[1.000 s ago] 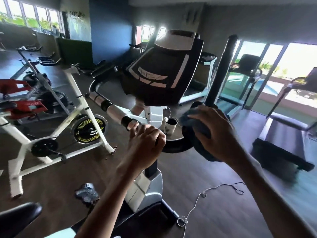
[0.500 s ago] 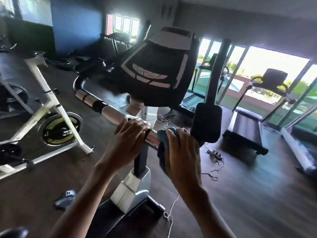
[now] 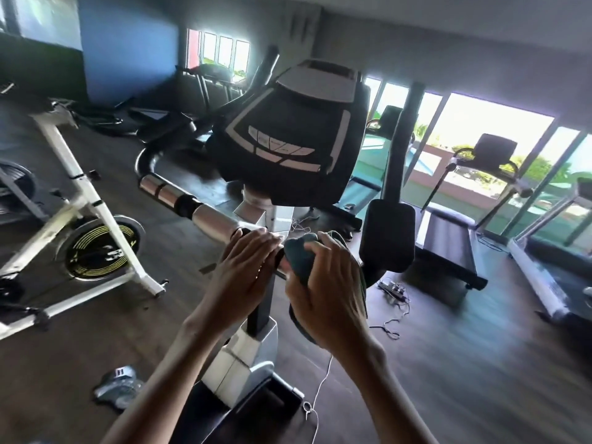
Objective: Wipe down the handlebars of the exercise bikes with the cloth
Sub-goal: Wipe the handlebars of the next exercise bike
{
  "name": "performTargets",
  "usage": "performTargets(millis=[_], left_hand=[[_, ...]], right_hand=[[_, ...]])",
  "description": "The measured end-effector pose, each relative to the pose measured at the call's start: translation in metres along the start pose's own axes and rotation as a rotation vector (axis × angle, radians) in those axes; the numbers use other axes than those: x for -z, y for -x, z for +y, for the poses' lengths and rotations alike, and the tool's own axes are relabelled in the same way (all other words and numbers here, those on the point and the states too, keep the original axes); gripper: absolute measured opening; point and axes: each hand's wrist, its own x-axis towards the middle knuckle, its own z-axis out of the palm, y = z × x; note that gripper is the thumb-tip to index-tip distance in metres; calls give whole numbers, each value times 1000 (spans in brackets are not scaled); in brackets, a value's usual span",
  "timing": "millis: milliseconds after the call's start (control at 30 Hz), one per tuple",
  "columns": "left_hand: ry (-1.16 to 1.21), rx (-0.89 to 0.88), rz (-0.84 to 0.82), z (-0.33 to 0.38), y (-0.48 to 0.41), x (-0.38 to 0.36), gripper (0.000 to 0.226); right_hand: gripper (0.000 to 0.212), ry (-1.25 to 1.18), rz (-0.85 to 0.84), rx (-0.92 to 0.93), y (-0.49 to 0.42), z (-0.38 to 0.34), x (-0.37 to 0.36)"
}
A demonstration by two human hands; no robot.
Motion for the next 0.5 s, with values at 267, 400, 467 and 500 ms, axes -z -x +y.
performTargets(millis=[267, 400, 467, 500], left_hand=[[409, 378, 119, 61, 0, -5, 48], [-18, 250, 62, 99, 6, -30, 56], [-183, 271, 58, 105, 0, -34, 52], [-250, 286, 53, 111, -5, -35, 51]], right_hand=[[39, 184, -149, 234, 2, 38, 36], [39, 36, -58, 172, -12, 65, 57], [38, 65, 40, 117, -27, 89, 72], [40, 86, 26, 86, -37, 100, 75]])
